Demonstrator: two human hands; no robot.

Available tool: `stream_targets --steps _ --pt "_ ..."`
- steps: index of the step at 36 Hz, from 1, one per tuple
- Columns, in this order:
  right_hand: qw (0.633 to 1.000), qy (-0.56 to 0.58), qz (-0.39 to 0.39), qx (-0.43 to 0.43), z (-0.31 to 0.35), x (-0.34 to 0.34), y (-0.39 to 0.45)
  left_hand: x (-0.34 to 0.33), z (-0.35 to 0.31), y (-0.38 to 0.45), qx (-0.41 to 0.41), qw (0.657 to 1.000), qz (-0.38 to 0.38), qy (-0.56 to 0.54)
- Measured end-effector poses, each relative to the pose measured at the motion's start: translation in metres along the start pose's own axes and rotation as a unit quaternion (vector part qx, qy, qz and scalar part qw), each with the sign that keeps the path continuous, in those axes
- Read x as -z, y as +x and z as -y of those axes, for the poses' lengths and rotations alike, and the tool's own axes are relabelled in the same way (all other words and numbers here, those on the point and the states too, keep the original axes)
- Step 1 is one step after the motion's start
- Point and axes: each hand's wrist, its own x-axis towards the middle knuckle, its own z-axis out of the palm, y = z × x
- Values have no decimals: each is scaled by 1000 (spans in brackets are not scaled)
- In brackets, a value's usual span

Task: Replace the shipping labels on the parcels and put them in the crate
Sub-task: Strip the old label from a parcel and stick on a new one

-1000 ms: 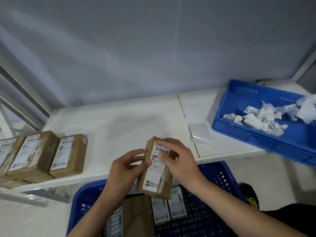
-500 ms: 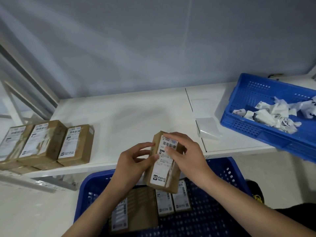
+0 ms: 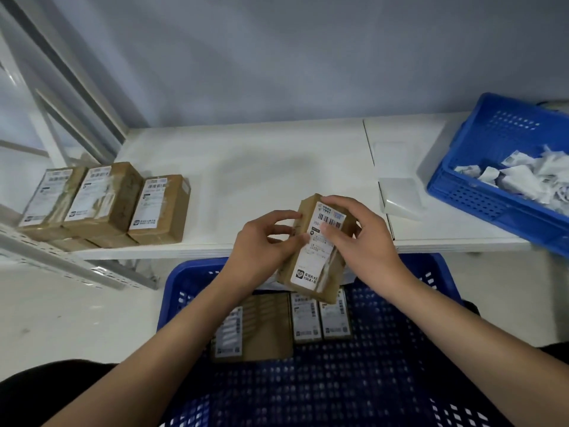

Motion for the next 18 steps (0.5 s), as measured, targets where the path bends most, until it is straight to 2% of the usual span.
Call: stream_targets --steps 8,18 --pt "999 -45 18 -3 -7 0 -1 1 3 -1 0 1000 -1 19" --pt "999 -42 14 8 -3 0 -1 1 5 1 0 1000 -2 3"
